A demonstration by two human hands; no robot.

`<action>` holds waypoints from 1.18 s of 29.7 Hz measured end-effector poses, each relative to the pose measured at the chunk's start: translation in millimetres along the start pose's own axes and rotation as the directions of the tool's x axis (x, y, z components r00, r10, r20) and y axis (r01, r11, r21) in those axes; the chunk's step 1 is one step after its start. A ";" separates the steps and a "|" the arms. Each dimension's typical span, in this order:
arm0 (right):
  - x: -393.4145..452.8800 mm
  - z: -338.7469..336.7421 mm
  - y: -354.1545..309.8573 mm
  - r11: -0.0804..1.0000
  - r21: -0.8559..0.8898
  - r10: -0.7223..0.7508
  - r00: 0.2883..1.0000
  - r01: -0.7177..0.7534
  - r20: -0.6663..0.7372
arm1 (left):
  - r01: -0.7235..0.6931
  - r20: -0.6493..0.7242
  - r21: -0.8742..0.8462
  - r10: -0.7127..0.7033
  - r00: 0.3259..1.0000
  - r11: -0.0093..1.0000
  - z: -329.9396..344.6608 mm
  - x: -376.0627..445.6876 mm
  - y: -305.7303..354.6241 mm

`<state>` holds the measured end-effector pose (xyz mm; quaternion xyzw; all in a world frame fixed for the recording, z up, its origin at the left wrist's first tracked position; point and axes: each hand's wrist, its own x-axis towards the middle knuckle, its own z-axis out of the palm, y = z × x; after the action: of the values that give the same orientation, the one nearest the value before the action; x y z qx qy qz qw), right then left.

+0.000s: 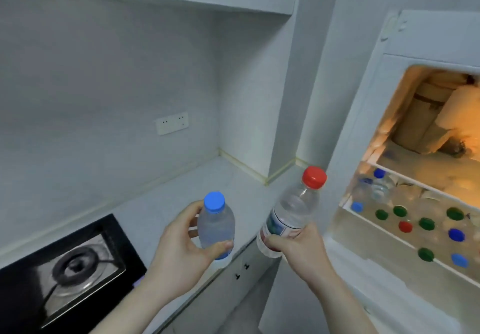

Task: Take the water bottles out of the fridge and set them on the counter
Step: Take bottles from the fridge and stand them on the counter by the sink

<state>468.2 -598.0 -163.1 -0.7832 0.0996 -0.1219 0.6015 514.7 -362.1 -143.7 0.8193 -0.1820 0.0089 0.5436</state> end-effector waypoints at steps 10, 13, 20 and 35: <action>16.1 123.5 -2.6 0.995 -0.101 0.066 0.907 -0.026 0.416 | 0.303 -0.324 0.031 -0.277 0.905 0.953 -84.6 -75.4 -50.2; 25.4 162.3 -1.7 0.994 -0.104 0.051 0.800 0.014 0.597 | 0.395 -0.499 0.007 -0.339 0.797 0.919 -99.6 -102.6 -63.2; 11.7 230.4 7.2 0.989 -0.125 0.053 0.590 0.083 0.806 | 0.514 -0.706 -0.045 -0.391 0.591 0.857 -116.2 -157.9 -66.7; -131.4 359.1 -33.5 0.963 0.045 -0.097 0.186 0.265 0.978 | 0.589 -0.911 -0.240 -0.388 0.138 0.772 -166.1 -348.7 -44.8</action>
<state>455.2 -220.1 -228.7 -0.7294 -0.3849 0.3333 0.4567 233.4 -97.7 -189.7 0.7159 0.4415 0.3122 0.4416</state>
